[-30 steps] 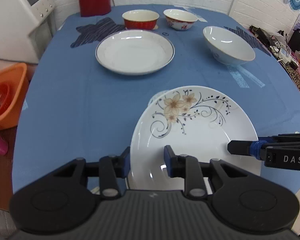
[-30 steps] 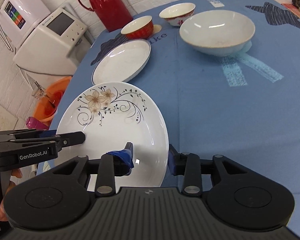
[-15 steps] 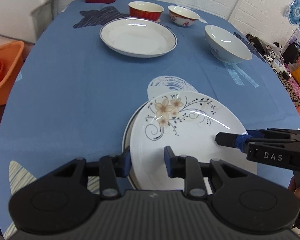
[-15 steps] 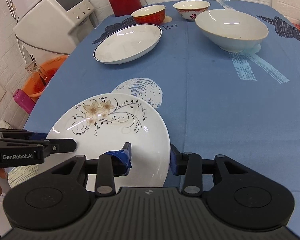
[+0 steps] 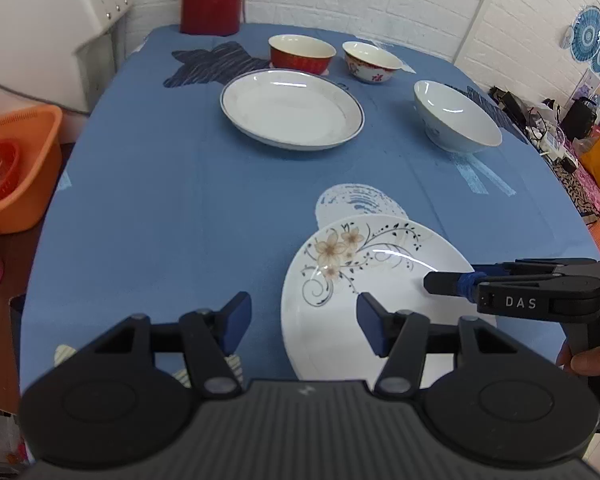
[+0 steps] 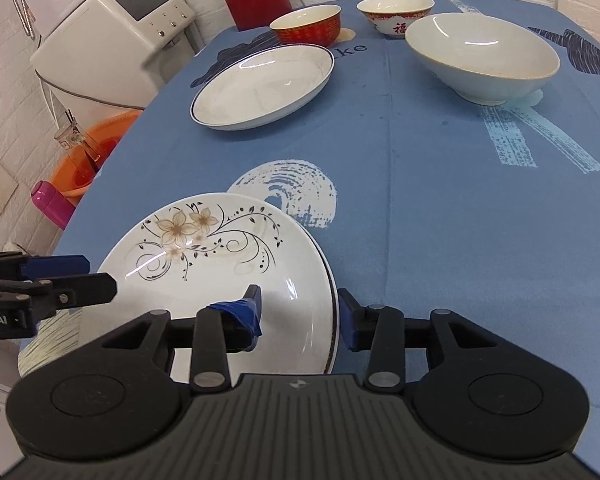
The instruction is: Organize plates and bowls
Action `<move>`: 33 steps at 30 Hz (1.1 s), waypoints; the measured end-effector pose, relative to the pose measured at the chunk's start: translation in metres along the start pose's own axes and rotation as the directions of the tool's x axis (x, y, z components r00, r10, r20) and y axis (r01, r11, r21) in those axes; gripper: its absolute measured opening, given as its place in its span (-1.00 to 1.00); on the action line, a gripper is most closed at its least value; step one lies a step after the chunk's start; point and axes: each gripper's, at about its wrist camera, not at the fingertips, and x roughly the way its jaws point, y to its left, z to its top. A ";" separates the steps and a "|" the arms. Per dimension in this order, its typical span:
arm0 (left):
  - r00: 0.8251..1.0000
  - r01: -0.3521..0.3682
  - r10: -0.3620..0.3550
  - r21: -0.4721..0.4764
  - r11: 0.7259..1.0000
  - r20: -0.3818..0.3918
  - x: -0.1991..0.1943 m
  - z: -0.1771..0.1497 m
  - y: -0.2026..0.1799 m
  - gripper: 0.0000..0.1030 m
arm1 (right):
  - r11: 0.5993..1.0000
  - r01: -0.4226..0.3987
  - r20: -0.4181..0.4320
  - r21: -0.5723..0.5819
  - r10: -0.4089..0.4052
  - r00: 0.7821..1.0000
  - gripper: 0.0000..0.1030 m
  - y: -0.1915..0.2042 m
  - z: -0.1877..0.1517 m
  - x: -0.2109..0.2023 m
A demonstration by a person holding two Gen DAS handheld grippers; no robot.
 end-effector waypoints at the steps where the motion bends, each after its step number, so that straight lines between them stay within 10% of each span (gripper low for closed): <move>1: 1.000 -0.013 0.013 0.001 1.000 0.010 -0.002 0.002 0.001 0.14 | 1.000 -0.003 0.000 -0.002 0.003 1.000 -0.51 0.000 0.001 0.000; 11: 0.999 -0.046 0.047 -0.033 0.998 0.010 0.012 0.038 0.009 0.17 | 0.999 0.018 0.102 -0.027 -0.016 0.995 -0.52 0.001 0.028 -0.028; 33: 0.984 -0.084 0.056 -0.164 0.983 -0.167 0.150 0.196 0.073 0.22 | 0.995 0.101 -0.131 -0.013 -0.102 0.986 -0.46 -0.005 0.215 0.096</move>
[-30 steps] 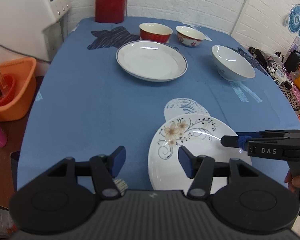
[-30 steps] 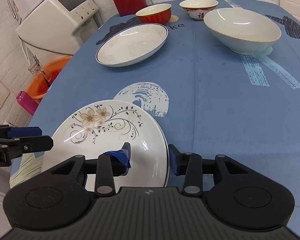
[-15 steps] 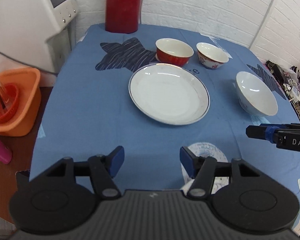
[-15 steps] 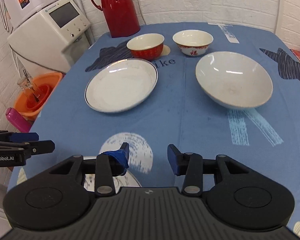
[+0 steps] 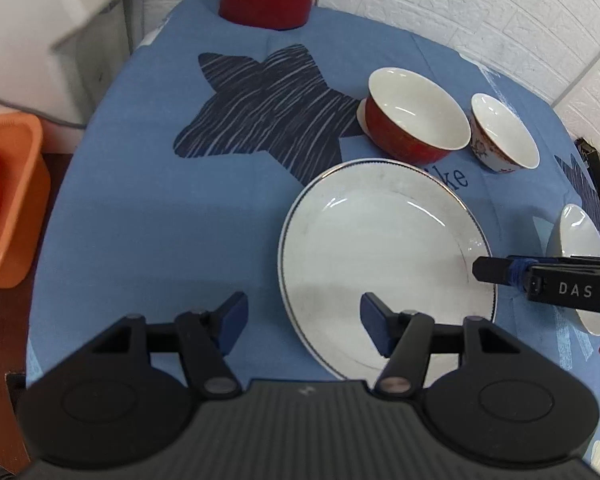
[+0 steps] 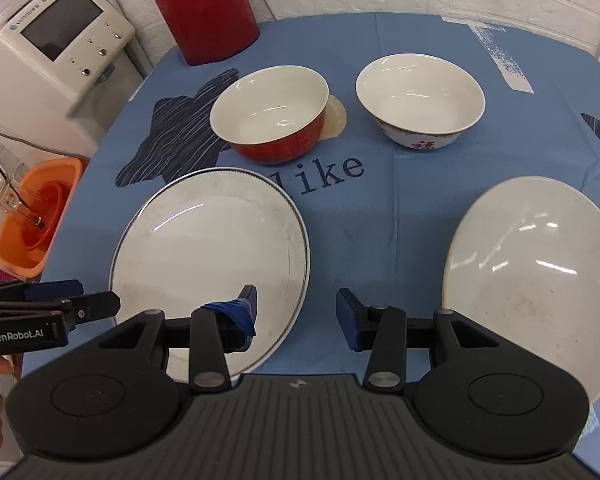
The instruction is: Organize plates and bowls
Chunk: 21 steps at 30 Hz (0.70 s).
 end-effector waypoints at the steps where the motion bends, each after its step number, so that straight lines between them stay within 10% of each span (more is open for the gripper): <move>1: 1.000 -0.003 0.003 0.005 1.000 -0.007 0.005 0.003 -0.001 0.22 | 1.000 0.004 -0.014 -0.003 -0.005 1.000 -0.46 0.001 0.005 0.007; 7: 0.999 -0.013 0.013 0.002 1.000 -0.034 0.022 0.011 -0.001 0.22 | 1.000 0.006 -0.086 -0.018 -0.007 0.996 -0.45 0.006 0.018 0.038; 10: 0.998 -0.008 0.008 0.002 1.000 -0.057 0.028 0.011 0.000 -0.18 | 0.999 0.011 -0.099 -0.035 -0.014 0.995 -0.42 0.010 0.020 0.045; 21: 0.998 -0.005 0.004 -0.008 1.000 -0.064 0.030 0.010 -0.004 -0.50 | 0.985 -0.003 -0.075 -0.174 -0.010 0.997 -0.30 0.015 0.016 0.045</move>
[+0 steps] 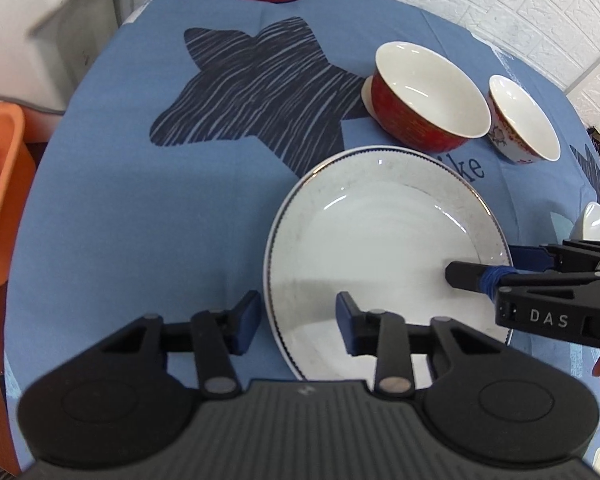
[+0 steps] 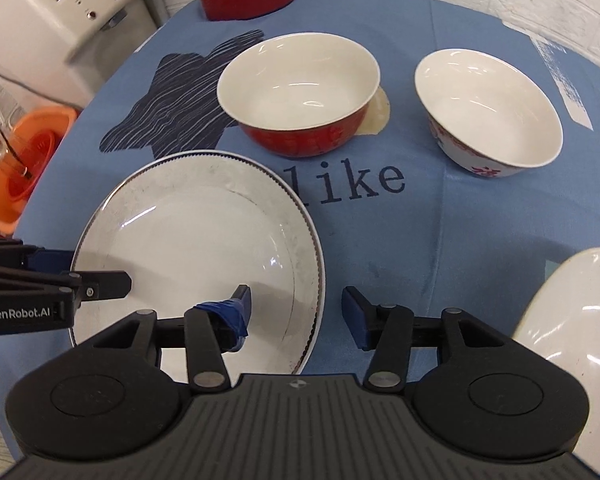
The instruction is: Organize plates and bowls
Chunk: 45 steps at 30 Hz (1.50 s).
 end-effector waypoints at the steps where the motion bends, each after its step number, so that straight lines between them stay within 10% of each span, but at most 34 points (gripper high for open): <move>1: 1.000 -0.008 0.008 0.006 1.000 0.000 0.000 -0.001 -0.001 -0.62 | 1.000 0.007 -0.005 -0.004 -0.007 1.000 -0.29 0.001 0.001 0.000; 9: 1.000 -0.018 0.018 -0.031 0.999 0.002 -0.005 -0.004 0.001 -0.71 | 1.000 -0.013 0.052 0.006 0.013 0.999 -0.70 0.001 -0.007 0.000; 24: 0.998 -0.040 0.039 0.029 0.999 0.049 -0.061 -0.022 -0.024 -0.73 | 0.995 -0.058 0.089 0.084 0.051 0.995 -0.66 0.003 -0.020 -0.037; 45: 0.998 -0.041 0.035 0.106 0.994 0.056 -0.118 -0.226 -0.047 -0.63 | 0.996 -0.031 0.097 0.087 0.023 0.995 -0.57 0.035 -0.198 -0.119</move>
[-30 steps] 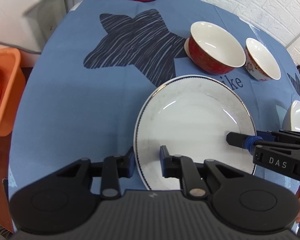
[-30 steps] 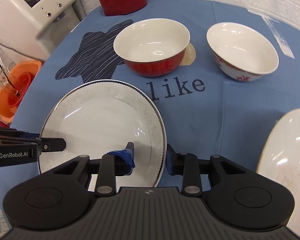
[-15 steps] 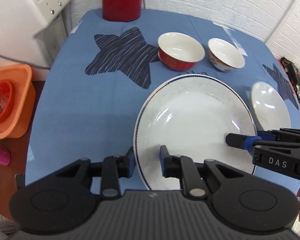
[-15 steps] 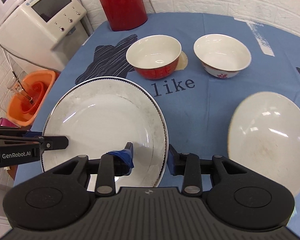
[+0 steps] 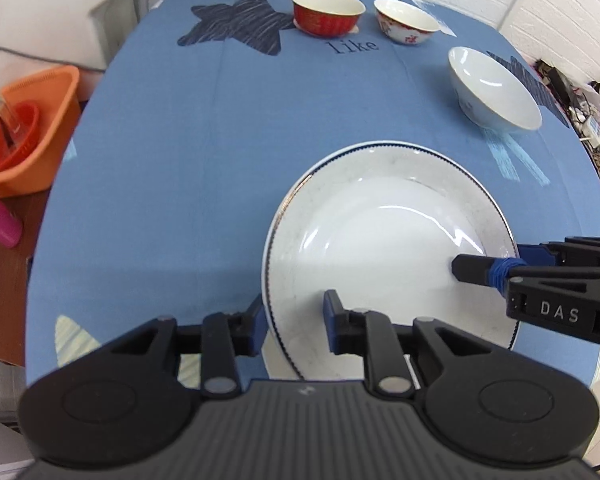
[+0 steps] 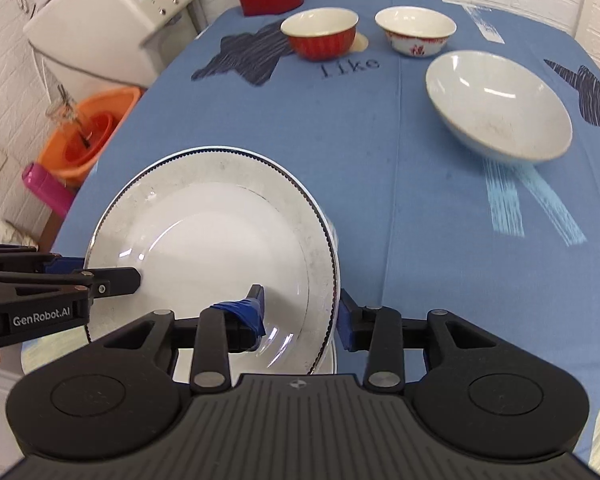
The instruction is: Organize plates and bowls
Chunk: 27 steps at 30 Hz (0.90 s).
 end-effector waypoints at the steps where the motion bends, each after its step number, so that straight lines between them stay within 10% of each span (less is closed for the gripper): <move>1: 1.000 -0.001 0.001 0.006 1.000 0.008 -0.001 -0.005 -0.001 -0.62 | 1.000 0.004 0.000 -0.001 -0.004 1.000 -0.57 0.001 -0.006 -0.001; 17: 1.000 -0.010 0.009 0.053 0.999 0.018 -0.002 -0.031 -0.018 -0.52 | 1.000 0.018 0.016 0.005 -0.018 1.000 -0.53 -0.004 -0.048 -0.001; 27: 1.000 -0.012 0.012 0.089 0.996 0.003 -0.014 -0.030 -0.012 -0.03 | 1.000 -0.001 0.023 -0.013 0.002 1.000 -0.51 -0.002 -0.047 0.005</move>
